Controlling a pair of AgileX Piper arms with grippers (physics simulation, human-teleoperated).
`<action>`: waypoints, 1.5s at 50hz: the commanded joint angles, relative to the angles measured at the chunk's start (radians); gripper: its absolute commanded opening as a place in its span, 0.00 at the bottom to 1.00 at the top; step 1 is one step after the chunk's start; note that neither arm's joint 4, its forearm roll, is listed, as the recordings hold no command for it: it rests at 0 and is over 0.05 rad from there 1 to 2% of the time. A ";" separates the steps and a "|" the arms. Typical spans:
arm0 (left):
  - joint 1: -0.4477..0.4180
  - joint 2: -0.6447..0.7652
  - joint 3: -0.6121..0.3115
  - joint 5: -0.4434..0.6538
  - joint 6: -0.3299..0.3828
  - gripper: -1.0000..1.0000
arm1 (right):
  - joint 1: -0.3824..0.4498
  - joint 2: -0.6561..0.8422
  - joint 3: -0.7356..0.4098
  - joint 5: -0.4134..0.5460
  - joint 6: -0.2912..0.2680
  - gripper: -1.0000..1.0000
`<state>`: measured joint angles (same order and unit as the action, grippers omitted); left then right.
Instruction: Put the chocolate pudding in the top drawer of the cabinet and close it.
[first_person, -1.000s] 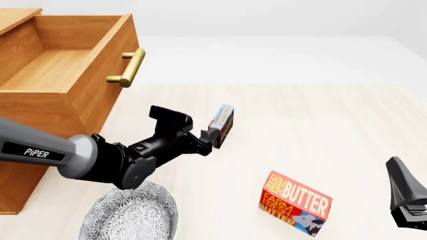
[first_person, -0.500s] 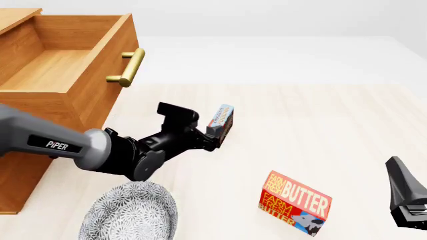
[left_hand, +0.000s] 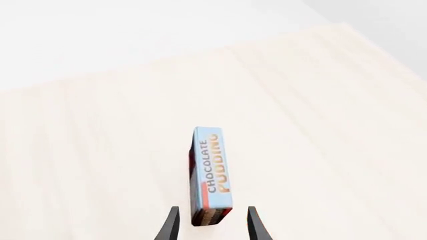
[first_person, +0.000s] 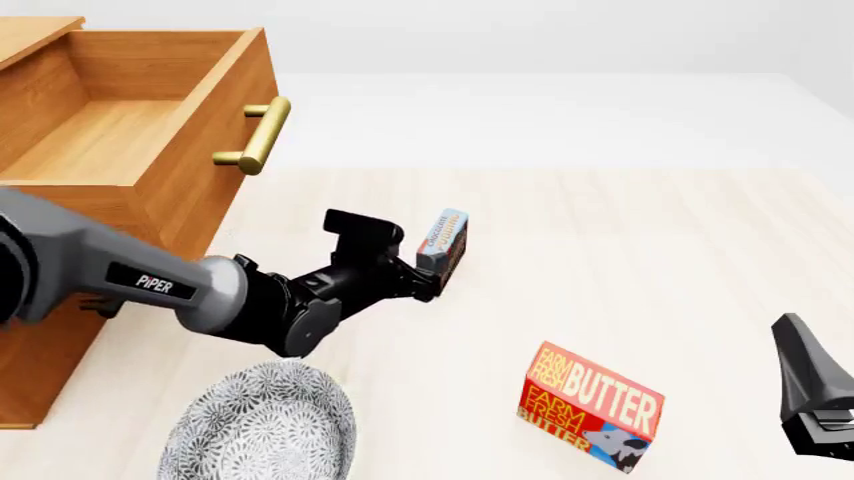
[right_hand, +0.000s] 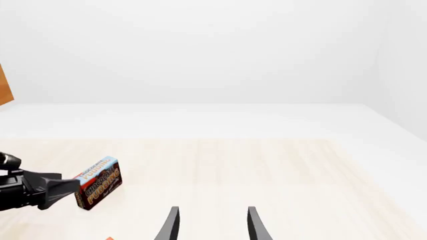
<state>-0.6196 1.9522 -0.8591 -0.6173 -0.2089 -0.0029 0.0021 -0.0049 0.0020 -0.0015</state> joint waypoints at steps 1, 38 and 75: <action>0.006 0.038 -0.023 -0.003 -0.007 1.00 | 0.000 0.000 0.000 0.000 0.000 1.00; 0.004 0.138 -0.088 -0.018 -0.041 1.00 | 0.000 0.000 0.000 0.000 0.000 1.00; -0.015 0.151 -0.124 0.010 -0.016 0.00 | 0.000 0.000 0.000 0.000 0.000 1.00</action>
<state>-0.6337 2.1051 -0.9730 -0.6230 -0.2457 -0.0038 0.0020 -0.0049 0.0019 -0.0006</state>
